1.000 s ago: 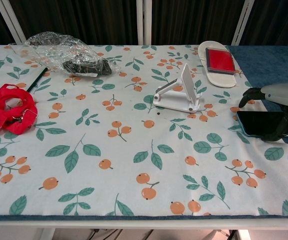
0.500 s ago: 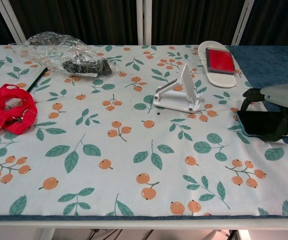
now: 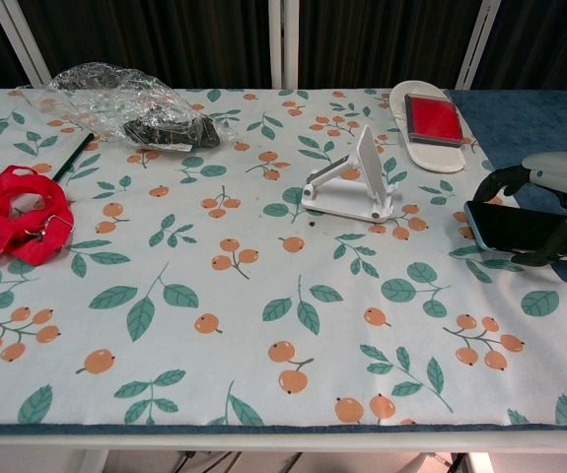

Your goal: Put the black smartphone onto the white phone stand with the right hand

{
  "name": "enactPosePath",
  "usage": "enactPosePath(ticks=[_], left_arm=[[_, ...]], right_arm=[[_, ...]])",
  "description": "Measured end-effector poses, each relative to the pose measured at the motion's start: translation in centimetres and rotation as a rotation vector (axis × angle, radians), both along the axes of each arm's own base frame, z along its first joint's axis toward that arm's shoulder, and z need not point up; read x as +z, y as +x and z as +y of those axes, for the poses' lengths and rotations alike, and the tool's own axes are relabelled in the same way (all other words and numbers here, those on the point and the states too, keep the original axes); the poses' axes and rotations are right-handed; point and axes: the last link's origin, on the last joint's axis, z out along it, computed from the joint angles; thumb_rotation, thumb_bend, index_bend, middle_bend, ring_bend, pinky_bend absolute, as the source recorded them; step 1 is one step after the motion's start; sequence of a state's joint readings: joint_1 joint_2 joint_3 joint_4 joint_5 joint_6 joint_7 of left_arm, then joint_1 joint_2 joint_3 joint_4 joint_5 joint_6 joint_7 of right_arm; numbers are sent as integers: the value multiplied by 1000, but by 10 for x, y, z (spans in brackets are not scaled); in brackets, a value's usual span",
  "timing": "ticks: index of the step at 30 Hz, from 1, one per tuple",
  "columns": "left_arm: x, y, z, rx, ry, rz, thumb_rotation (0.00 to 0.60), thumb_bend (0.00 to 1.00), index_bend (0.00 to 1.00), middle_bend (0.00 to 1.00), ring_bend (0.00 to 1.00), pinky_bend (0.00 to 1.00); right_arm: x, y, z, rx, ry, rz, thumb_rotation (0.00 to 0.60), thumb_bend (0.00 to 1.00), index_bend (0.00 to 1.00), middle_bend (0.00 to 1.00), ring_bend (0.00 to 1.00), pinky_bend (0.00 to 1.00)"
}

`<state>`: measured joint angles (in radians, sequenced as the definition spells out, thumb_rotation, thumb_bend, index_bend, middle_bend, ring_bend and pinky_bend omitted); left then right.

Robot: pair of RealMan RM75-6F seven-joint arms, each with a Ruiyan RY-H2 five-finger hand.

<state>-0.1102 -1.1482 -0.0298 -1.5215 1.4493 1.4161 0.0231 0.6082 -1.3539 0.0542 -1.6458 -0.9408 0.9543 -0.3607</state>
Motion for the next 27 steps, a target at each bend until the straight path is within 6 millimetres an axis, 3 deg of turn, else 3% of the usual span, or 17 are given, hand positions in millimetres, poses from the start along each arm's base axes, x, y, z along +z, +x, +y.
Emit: enactPosePath(ticks=[13,21,27], left_arm=[[-1,0,1,3,-5,0,244,15,49,46,49,173],[-2,0,1,3,-5,-1,243,16,49,46,48,173],[-1,0,2,0,-4,-1,242,15,49,46,49,173]], right_arm=[[15,-7,-1,58,-65,-196,600,332,767,385,443,36],[28,-5,1,71,-116,-335,600,333,768,416,467,40],[40,15,0,63,-193,-551,600,333,737,418,464,50]])
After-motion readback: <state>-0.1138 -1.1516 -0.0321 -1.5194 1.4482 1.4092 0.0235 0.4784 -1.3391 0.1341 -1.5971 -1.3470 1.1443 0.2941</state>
